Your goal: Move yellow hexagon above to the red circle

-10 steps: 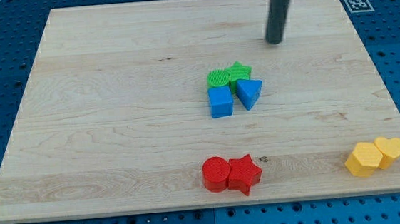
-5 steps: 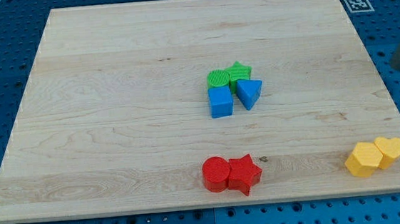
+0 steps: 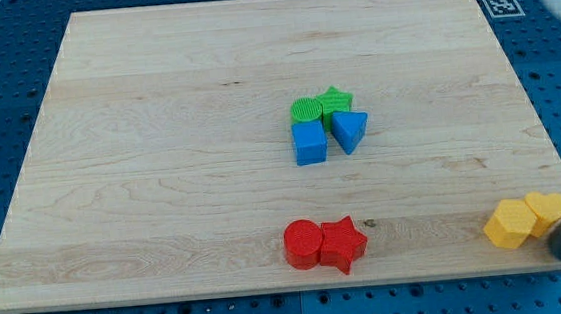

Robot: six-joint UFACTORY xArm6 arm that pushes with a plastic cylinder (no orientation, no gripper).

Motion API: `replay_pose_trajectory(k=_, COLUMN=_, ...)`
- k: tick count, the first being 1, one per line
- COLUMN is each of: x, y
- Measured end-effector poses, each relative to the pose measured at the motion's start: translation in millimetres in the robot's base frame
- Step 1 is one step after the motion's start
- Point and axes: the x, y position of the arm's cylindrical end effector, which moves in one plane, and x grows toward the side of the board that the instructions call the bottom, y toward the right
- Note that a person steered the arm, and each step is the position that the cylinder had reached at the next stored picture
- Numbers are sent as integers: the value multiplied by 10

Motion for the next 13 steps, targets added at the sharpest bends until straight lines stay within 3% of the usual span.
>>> replay_pose_trajectory(k=2, x=-183, y=-797)
replay_pose_trajectory(k=4, x=17, y=-576)
replay_pose_trajectory(k=7, x=-488, y=-317)
replay_pose_trajectory(k=9, x=-522, y=-1470)
replay_pose_trajectory(k=10, x=-524, y=-1474)
replay_pose_trajectory(k=12, x=-667, y=-887)
replay_pose_trajectory(k=13, x=-751, y=-1045)
